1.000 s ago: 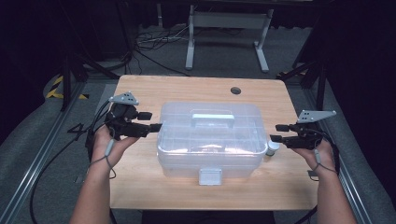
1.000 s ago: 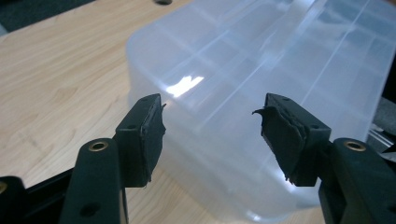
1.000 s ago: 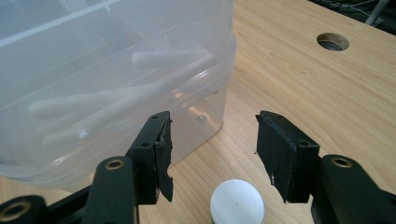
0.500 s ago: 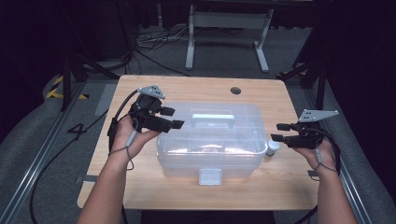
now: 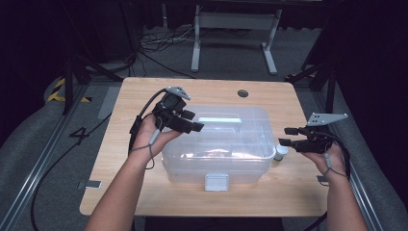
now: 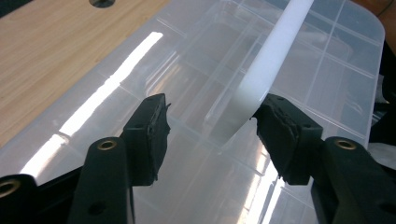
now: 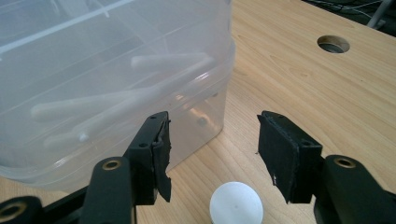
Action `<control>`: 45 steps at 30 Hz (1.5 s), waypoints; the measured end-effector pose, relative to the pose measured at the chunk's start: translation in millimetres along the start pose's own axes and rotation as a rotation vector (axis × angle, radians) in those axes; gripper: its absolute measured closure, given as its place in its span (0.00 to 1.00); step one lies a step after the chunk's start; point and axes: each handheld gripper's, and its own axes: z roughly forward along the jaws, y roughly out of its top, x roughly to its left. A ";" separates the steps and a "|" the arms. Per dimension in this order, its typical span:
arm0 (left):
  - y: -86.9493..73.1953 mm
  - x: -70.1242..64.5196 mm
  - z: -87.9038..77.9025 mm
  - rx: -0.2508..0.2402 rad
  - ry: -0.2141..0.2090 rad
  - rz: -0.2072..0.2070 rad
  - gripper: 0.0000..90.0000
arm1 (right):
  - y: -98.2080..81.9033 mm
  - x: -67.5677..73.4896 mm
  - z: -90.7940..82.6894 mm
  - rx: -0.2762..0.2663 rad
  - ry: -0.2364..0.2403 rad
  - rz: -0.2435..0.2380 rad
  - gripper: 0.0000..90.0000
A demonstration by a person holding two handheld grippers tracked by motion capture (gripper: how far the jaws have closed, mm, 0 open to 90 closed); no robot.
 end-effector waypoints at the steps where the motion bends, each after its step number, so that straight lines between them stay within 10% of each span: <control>1: 1.4 1.8 6.4 0.022 -0.030 -0.010 0.52 | 0.1 0.5 0.8 0.000 0.001 -0.002 0.49; 16: 9.5 -3.3 20.0 -0.012 -0.089 0.088 0.76 | 0.5 1.4 1.3 0.003 0.000 -0.009 0.49; 24: 9.7 -21.9 22.1 0.023 0.104 0.194 0.81 | 0.9 1.7 1.0 0.002 -0.001 -0.008 0.49; 45: 28.9 -8.1 15.7 0.023 0.101 0.116 0.81 | 1.8 2.5 0.6 -0.007 0.009 -0.011 0.49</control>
